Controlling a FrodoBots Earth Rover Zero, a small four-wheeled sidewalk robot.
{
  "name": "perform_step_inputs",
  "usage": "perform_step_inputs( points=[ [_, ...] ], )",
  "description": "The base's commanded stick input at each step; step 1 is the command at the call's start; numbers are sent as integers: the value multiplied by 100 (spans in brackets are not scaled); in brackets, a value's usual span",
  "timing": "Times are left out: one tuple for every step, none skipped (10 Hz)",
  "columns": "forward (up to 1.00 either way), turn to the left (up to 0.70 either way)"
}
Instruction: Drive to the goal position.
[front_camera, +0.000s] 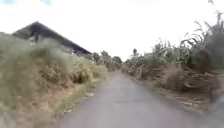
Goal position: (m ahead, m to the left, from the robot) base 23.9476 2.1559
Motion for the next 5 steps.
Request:
perform_step_inputs(
  points=[
    [100,0],
    [100,0],
    [100,0],
    [100,0],
    [100,0]
  ],
)
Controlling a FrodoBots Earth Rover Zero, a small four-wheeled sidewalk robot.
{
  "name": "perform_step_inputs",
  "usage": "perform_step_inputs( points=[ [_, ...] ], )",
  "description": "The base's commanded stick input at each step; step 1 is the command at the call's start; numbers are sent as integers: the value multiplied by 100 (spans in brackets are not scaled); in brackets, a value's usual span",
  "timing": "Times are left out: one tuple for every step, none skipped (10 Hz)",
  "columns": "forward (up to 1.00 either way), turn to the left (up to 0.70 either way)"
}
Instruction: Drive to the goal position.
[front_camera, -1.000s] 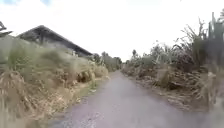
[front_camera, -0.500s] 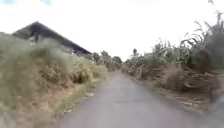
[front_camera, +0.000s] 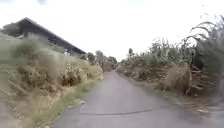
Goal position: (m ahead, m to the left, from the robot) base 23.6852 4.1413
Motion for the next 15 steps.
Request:
perform_step_inputs(
  points=[
    [100,0],
    [100,0],
    [100,0],
    [100,0],
    [100,0],
    [100,0],
    [100,0],
    [100,0],
    [100,0],
    [100,0],
    [100,0],
    [100,0],
    [100,0],
    [100,0],
    [100,0]
  ],
)
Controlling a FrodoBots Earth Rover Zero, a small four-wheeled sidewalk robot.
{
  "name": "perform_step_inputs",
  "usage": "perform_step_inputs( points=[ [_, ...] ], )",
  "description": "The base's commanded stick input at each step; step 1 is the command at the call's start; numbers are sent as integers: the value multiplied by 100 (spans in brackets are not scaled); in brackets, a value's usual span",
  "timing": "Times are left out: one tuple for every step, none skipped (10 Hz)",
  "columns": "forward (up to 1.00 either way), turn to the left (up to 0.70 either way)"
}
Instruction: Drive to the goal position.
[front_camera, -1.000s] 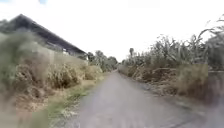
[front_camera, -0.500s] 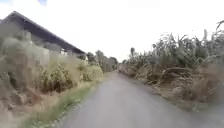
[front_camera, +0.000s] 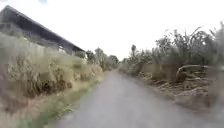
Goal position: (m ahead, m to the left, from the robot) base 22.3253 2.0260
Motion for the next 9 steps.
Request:
perform_step_inputs(
  points=[
    [100,0],
    [100,0],
    [100,0],
    [100,0],
    [100,0],
    [100,0],
    [100,0],
    [100,0],
    [100,0]
  ],
)
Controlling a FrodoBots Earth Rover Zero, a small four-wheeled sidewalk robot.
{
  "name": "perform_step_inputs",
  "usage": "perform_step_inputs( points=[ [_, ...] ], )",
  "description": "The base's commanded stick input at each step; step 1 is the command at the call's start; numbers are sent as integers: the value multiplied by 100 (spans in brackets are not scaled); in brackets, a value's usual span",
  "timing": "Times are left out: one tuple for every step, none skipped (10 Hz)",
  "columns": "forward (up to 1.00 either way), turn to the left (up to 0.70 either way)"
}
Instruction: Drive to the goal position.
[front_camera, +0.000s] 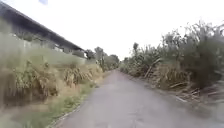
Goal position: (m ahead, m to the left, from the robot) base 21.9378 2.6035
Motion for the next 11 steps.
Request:
perform_step_inputs(
  points=[
    [100,0],
    [100,0],
    [100,0],
    [100,0],
    [100,0],
    [100,0],
    [100,0],
    [100,0],
    [100,0],
    [100,0],
    [100,0]
  ],
)
